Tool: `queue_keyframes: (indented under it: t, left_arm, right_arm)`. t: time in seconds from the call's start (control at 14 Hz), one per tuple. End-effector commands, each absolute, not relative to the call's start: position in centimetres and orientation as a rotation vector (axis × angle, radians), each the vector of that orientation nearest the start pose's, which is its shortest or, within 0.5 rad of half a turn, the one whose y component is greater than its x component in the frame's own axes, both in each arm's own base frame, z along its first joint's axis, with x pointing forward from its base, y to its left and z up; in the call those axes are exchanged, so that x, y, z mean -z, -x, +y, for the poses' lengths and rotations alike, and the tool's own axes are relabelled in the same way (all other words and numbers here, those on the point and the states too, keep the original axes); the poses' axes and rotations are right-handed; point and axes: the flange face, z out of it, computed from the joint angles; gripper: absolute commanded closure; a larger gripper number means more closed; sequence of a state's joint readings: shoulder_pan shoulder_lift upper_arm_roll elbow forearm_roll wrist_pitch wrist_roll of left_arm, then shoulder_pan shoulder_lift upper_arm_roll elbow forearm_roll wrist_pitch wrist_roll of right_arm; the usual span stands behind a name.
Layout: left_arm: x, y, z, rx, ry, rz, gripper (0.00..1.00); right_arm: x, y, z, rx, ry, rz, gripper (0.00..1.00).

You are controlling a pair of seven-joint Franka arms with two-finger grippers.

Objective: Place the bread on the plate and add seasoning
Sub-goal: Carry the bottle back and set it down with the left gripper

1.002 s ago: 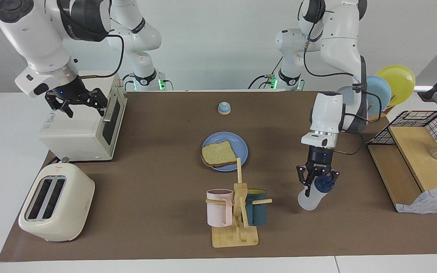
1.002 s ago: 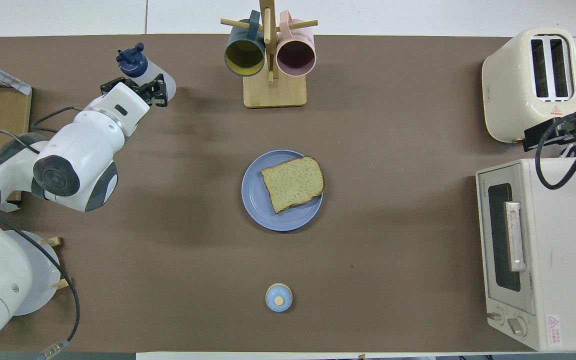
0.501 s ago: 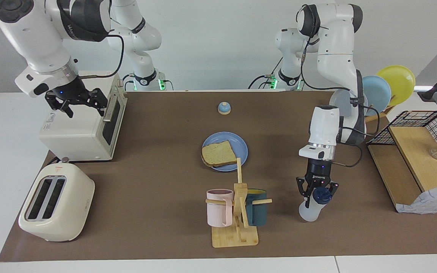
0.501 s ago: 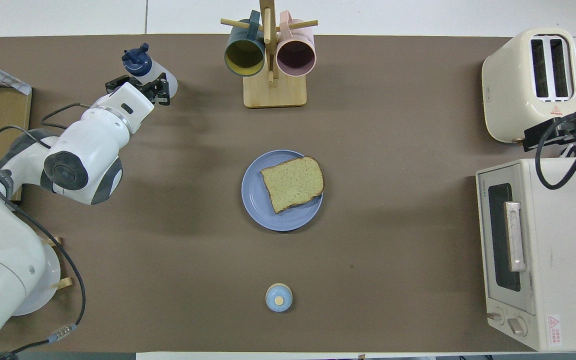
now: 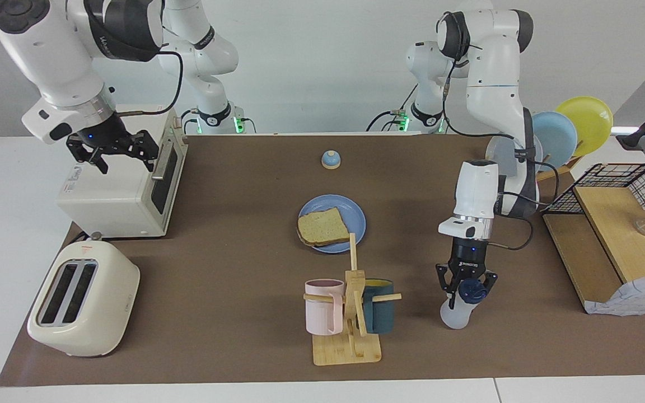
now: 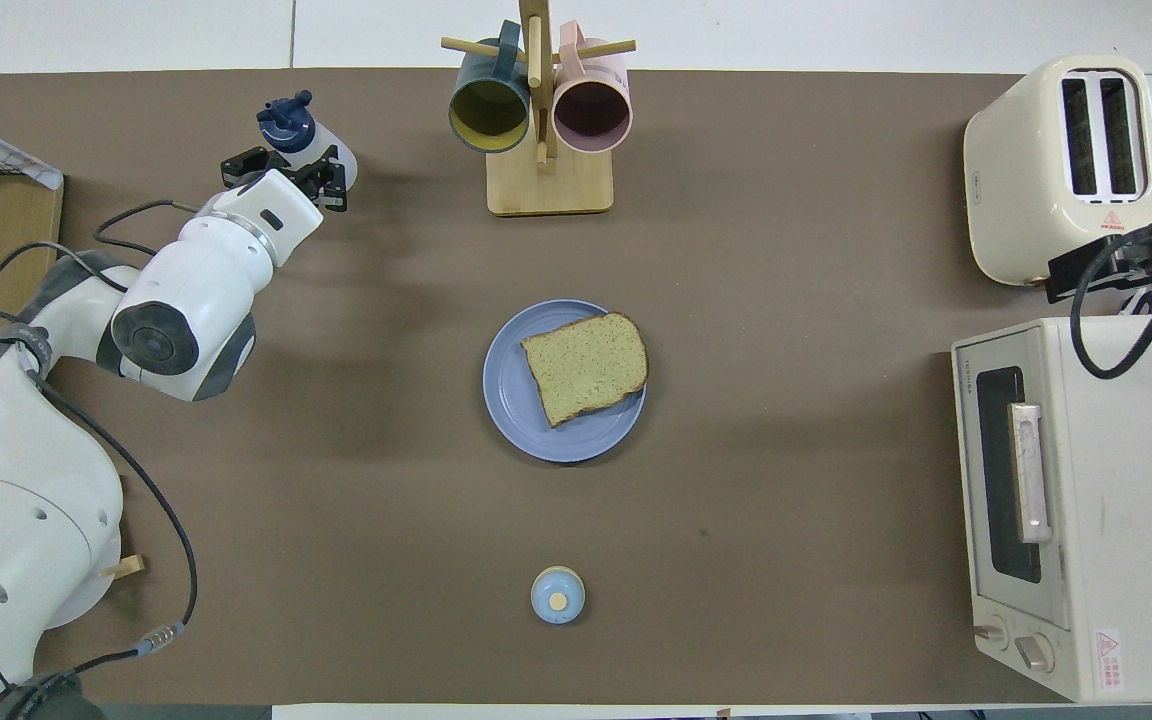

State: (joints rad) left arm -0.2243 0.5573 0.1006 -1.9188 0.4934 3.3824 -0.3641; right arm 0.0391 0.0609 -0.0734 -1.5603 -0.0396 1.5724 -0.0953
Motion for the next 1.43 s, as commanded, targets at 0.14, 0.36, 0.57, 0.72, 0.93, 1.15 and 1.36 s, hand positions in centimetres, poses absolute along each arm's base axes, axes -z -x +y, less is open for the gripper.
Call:
queue_keyframes:
  t: [0.14, 0.36, 0.57, 0.72, 0.93, 1.15, 1.36]
  left_arm:
    - [-29.2, -64.8, -14.1, 1.335, 2.842, 0.529, 0.75]
    - [-29.0, -64.9, -13.9, 1.321, 2.841, 0.530, 0.49]
    - [-28.8, -65.0, -13.5, 1.286, 2.850, 0.507, 0.00]
    - [-28.8, -65.0, -13.3, 1.285, 2.849, 0.505, 0.00]
    - [-28.9, -62.5, -12.4, 1.278, 2.878, 0.487, 0.00]
    - [-31.3, -57.7, -11.1, 1.214, 2.914, 0.445, 0.00]
    - [-33.2, -54.2, -15.5, 0.958, 2.939, 0.478, 0.00]
  right_arm:
    - [-59.6, -56.9, -2.4, -0.096, 3.175, -0.081, 0.00]
    - [-59.6, -56.9, -2.4, -0.094, 3.175, -0.081, 0.00]
    - [-59.6, -56.9, -2.4, -0.096, 3.175, -0.081, 0.00]
    - [-59.6, -56.9, -2.4, -0.096, 3.175, -0.081, 0.00]
    - [-59.6, -56.9, -2.4, -0.096, 3.175, -0.081, 0.00]
    - [-59.6, -56.9, -2.4, -0.096, 3.175, -0.081, 0.00]
    - [-59.6, -56.9, -2.4, -0.096, 3.175, -0.081, 0.00]
